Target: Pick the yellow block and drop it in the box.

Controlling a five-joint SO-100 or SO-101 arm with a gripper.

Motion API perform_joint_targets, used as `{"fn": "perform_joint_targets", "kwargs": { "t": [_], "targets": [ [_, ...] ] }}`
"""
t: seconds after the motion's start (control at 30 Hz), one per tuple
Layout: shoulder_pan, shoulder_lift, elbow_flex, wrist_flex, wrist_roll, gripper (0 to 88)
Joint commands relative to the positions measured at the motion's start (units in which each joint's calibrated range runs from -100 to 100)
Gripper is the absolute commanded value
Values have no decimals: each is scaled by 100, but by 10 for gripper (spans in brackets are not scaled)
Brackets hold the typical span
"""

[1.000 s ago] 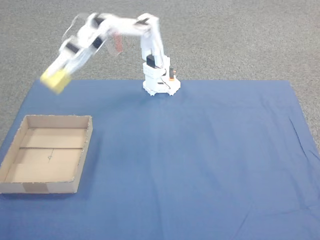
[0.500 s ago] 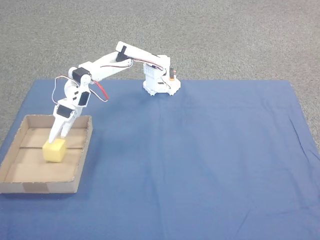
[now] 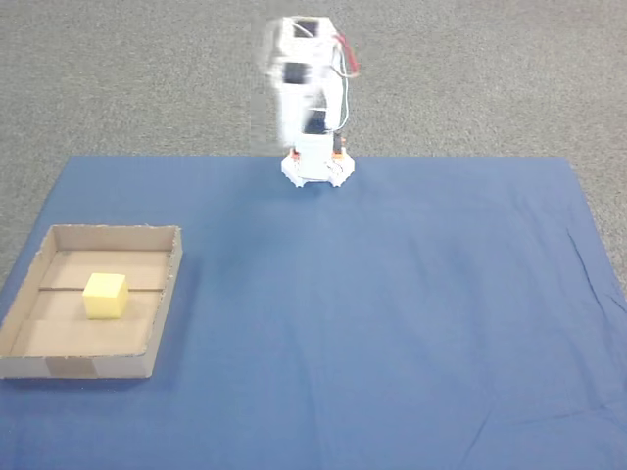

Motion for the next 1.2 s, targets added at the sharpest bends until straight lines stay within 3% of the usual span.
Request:
{"fn": "perform_joint_targets", "kwargs": {
  "t": [0.0, 0.13, 0.37, 0.57, 0.67, 0.77, 1.17],
  "targets": [
    [-713, -2846, 4117, -868, -54, 2],
    [-682, -3851, 6370, -1620, 103, 2],
    [-1271, -4222, 6370, -363, -63, 2],
    [-957, -4222, 6370, -297, 29, 2],
    [-674, -4231, 6370, -289, -205, 2],
    [-650, -4231, 6370, -281, 49, 2],
    [-627, -4231, 6370, -272, 59, 2]
  ]
}}
